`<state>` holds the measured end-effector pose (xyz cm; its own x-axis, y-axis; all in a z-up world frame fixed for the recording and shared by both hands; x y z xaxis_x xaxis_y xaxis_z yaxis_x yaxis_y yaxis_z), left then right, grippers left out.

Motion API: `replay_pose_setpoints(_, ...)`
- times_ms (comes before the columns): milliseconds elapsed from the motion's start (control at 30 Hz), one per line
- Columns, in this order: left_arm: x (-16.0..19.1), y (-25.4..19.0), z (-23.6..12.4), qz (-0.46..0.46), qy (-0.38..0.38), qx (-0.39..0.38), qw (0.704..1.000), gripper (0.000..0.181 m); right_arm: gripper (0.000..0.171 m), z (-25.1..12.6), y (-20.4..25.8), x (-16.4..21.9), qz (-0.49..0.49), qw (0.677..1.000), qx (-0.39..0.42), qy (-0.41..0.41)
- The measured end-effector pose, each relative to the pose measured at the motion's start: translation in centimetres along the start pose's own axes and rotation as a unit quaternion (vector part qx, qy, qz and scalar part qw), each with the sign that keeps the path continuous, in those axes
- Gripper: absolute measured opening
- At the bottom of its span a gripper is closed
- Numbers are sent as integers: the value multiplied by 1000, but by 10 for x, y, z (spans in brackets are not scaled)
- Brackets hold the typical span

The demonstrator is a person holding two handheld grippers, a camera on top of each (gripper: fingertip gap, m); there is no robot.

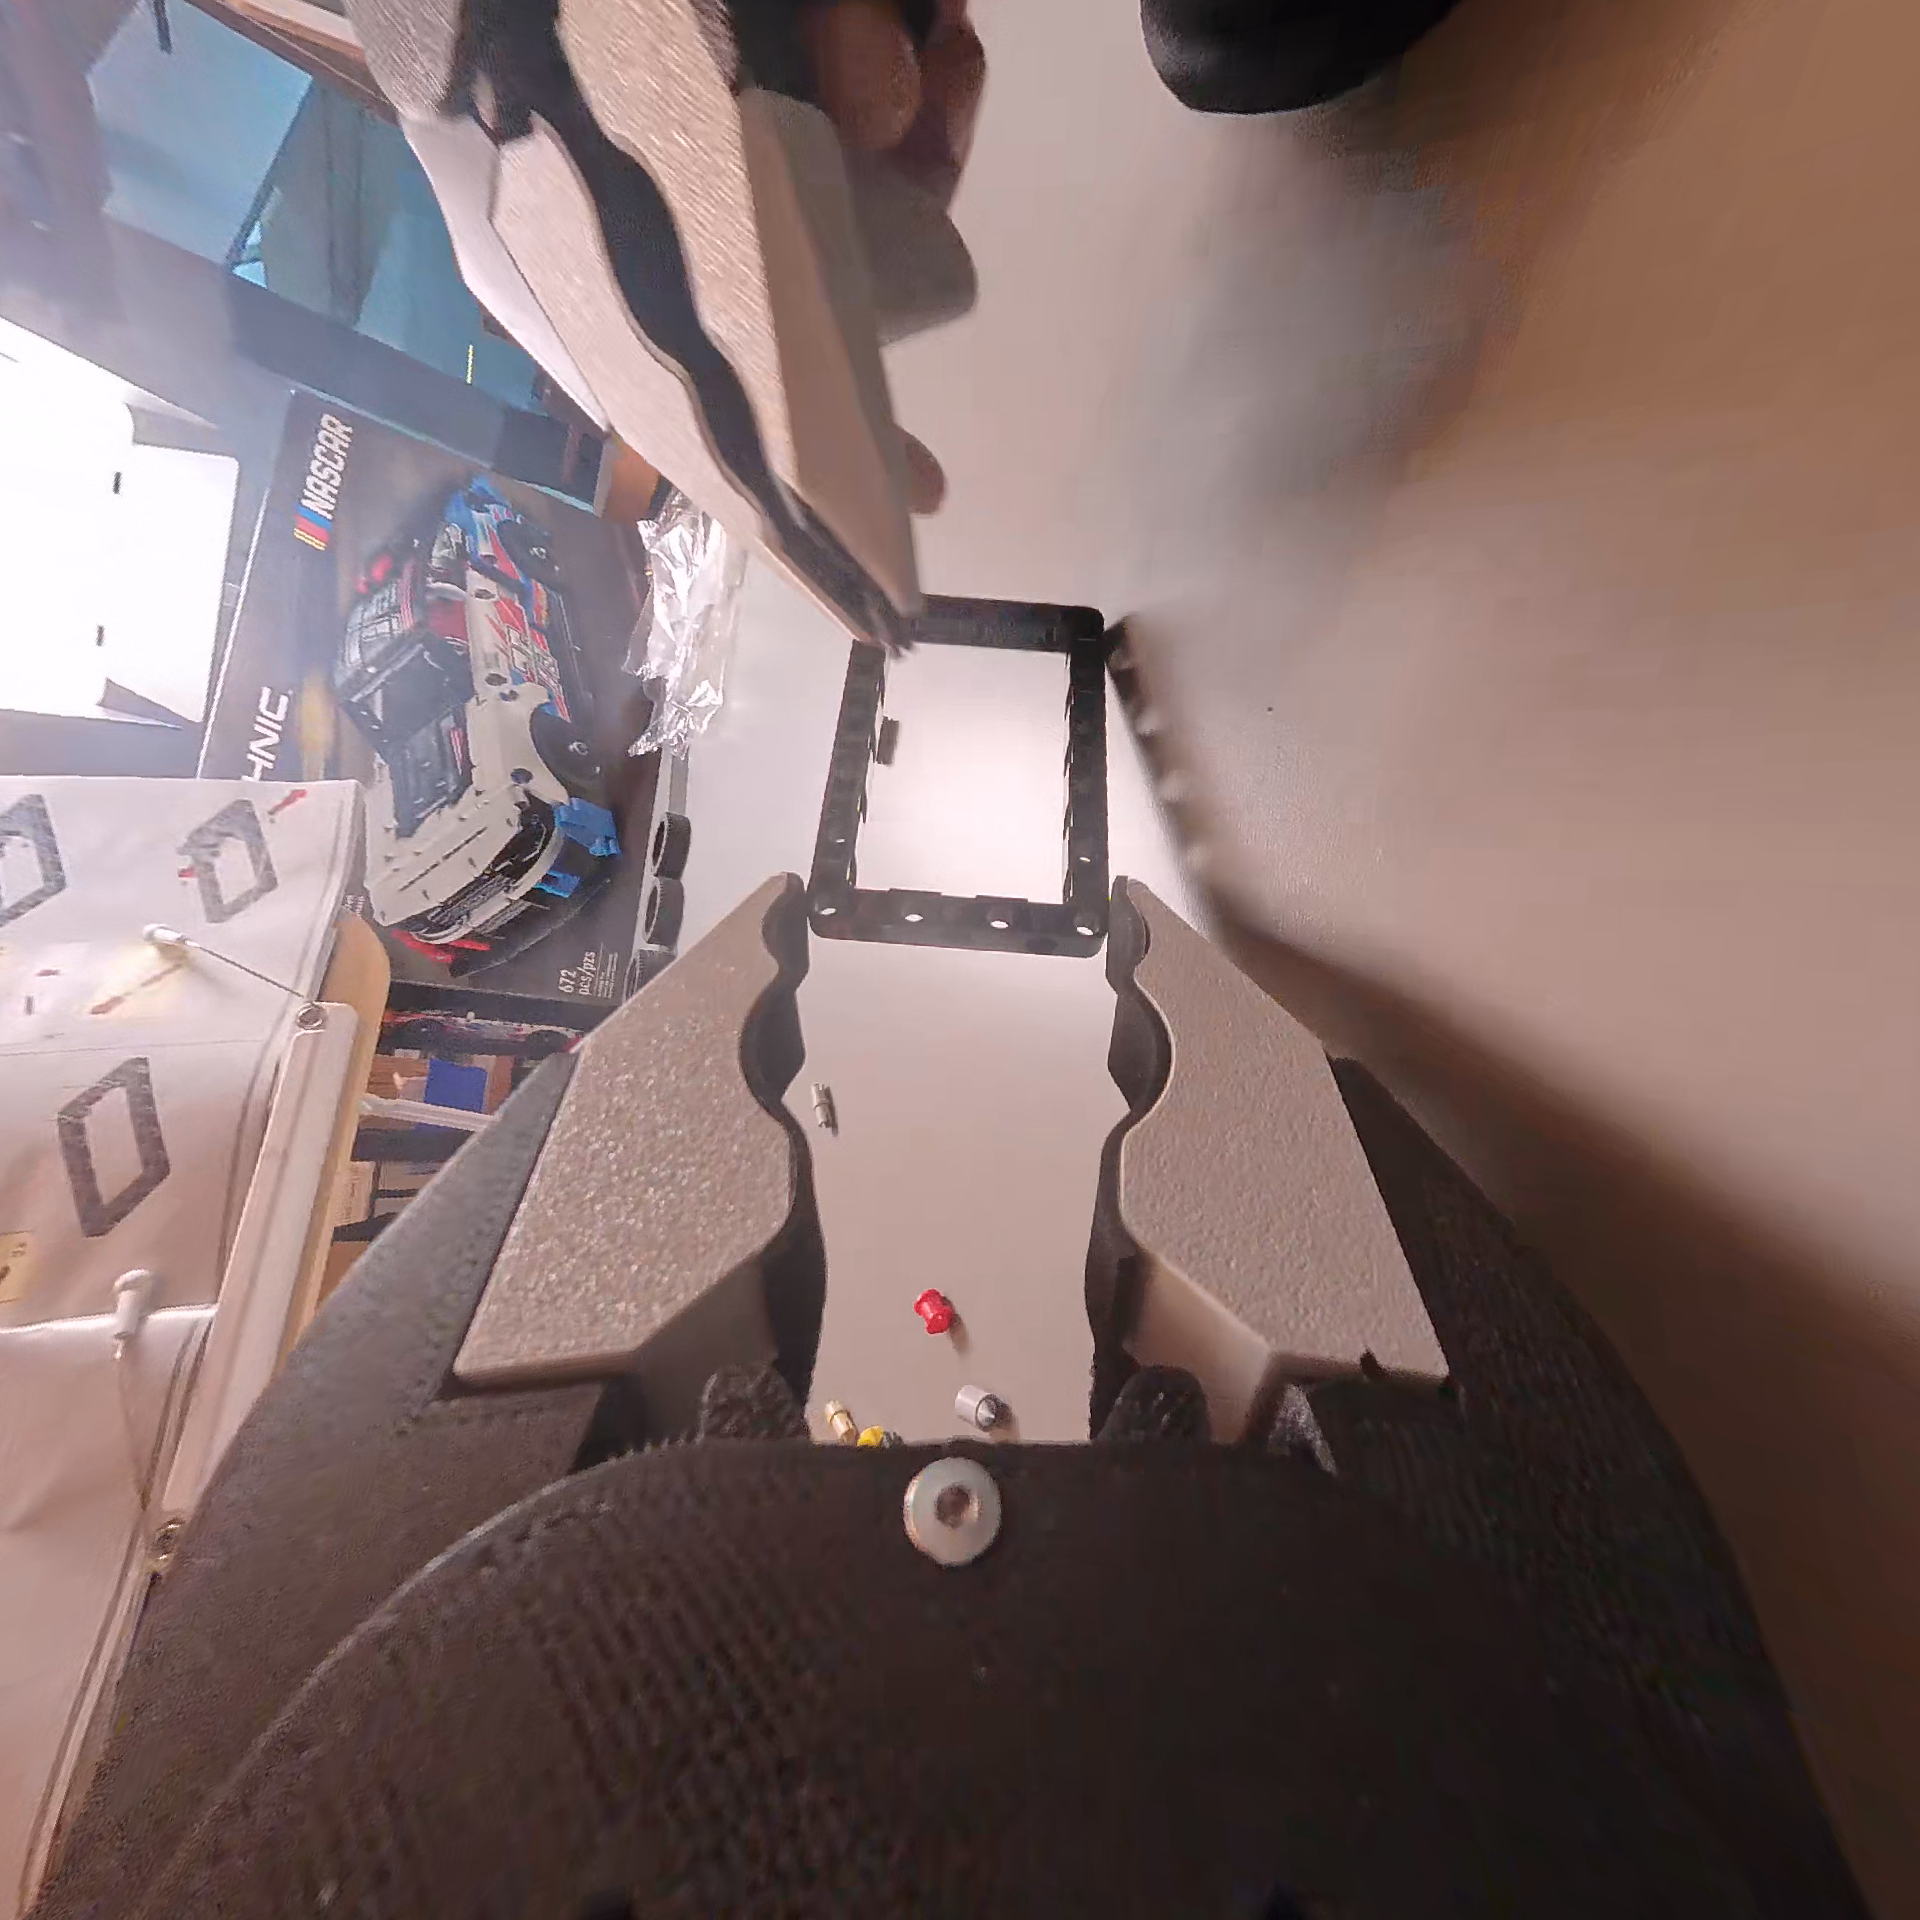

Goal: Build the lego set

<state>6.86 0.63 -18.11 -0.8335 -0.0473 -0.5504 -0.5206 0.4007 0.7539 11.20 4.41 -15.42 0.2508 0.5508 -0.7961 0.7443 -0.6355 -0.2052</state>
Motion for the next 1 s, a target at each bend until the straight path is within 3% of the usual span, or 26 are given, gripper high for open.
replay_pose_setpoints(267,5,-4,2,-10,4,12,1000,57,3,-42,-39,21,91,990,104,-39)
replay_pose_setpoints(433,14,-10,2,-169,20,99,980,56,3,-32,-45,58,135,983,126,19)
replay_pose_setpoints(600,19,-12,0,-278,55,154,946,56,3,-24,-39,63,139,984,109,30)
replay_pose_setpoints(800,23,0,2,-196,49,85,976,56,3,-21,-41,54,148,983,106,4)
replay_pose_setpoints(1000,21,0,2,-144,35,62,987,56,3,-15,-44,75,149,980,117,57)
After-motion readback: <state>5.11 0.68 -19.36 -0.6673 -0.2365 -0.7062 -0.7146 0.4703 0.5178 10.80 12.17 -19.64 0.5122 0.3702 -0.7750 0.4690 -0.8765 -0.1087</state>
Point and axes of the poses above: each gripper's, where its closed fingertips meet, z out along the fingers, x out of its underside, y = z × x across the jaws, the point moved 2 cm from there along -z, back along the fingers, and after that the axes turned 9 degrees about -z, right-handed, at the moved point
